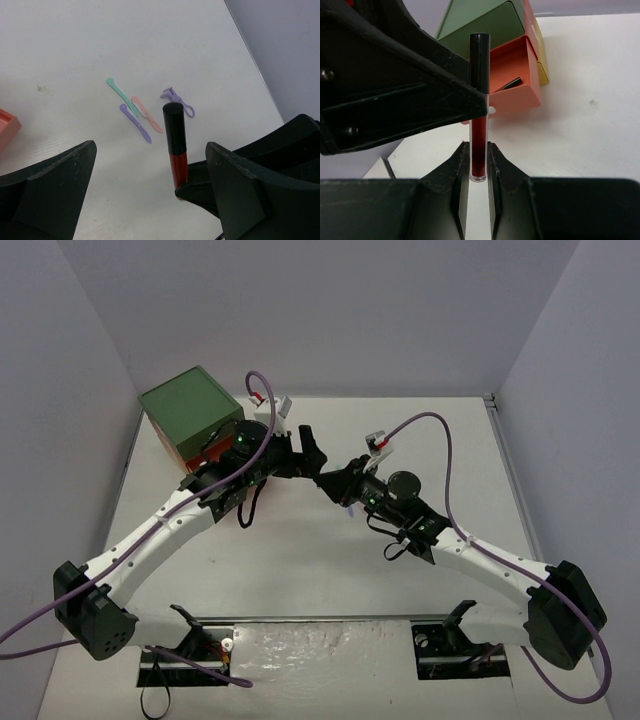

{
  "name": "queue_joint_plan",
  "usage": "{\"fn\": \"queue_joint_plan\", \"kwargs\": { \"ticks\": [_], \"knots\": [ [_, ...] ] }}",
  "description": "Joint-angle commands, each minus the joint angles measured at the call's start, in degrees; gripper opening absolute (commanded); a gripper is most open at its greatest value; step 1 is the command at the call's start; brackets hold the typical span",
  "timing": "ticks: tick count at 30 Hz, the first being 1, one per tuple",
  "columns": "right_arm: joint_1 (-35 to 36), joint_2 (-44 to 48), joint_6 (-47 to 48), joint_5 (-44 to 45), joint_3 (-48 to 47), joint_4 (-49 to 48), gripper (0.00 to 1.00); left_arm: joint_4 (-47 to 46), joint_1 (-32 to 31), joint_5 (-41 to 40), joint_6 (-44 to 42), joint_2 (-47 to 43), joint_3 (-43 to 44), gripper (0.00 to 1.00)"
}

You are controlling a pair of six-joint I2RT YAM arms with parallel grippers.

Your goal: Organize the makeup

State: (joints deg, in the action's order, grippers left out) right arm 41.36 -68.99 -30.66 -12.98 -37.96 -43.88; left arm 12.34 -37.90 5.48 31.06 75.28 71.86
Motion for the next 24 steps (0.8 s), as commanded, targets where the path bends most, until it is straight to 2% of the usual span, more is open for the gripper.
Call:
{"fn": "queue_joint_plan", "kwargs": {
  "ticks": [1, 4, 5, 6, 8, 10, 11, 13, 16, 18, 21, 24],
  "knots": [
    [0.86, 0.6, -1.35, -1.38, -0.27, -9.99, 0.0, -7.04, -0.97, -0.9, 1.01, -0.14, 4.06, 0.73],
    [1.1, 0.17, -1.55, -1.43, -0.19, -10.85, 0.0, -8.42, -1.23, -0.91, 1.32, -0.11, 3.49, 0.49],
    [1.09, 0.17, -1.68, -1.42, -0.18, -11.06, 0.01, -8.56, -1.3, -0.91, 1.46, -0.04, 3.28, 0.44],
    [1.04, 0.11, -1.68, -1.31, -0.18, -11.17, 0.02, -8.62, -1.35, -0.91, 1.46, 0.07, 3.22, 0.33],
    [1.01, 0.0, -1.56, -1.19, -0.18, -11.32, 0.03, -8.68, -1.38, -0.63, 1.27, 0.17, 3.07, 0.22],
    [1.07, -0.19, -1.38, -1.02, -0.37, -11.19, 0.08, -8.55, -1.45, -0.47, 0.92, 0.28, 2.9, 0.04],
    [1.1, -0.27, -1.25, -0.96, -0.54, -10.97, 0.13, -8.35, -1.47, -0.55, 0.55, 0.29, 2.91, 0.0],
    [1.1, -0.27, -0.92, -0.83, -0.94, -10.23, 0.23, -7.81, -1.47, -0.88, -0.72, 0.23, 3.17, 0.0],
    [1.01, 0.26, 0.6, 0.5, -2.12, -6.39, 0.6, -5.21, -1.47, -2.67, -4.08, -0.04, 3.99, 0.0],
    [0.93, 0.84, 2.51, 1.83, -3.11, -0.92, 0.8, -1.07, -1.39, -4.83, -9.14, 0.21, 5.89, 0.0],
    [0.66, 2.0, 5.75, 4.93, -5.47, 7.36, 0.94, 6.29, -0.44, -10.95, -18.04, 1.59, 9.93, 0.0],
    [0.44, 3.5, 10.03, 8.26, -7.43, 16.28, 1.0, 14.6, 1.98, -16.62, -28.51, 5.12, 14.91, 0.0]
  ]
}}
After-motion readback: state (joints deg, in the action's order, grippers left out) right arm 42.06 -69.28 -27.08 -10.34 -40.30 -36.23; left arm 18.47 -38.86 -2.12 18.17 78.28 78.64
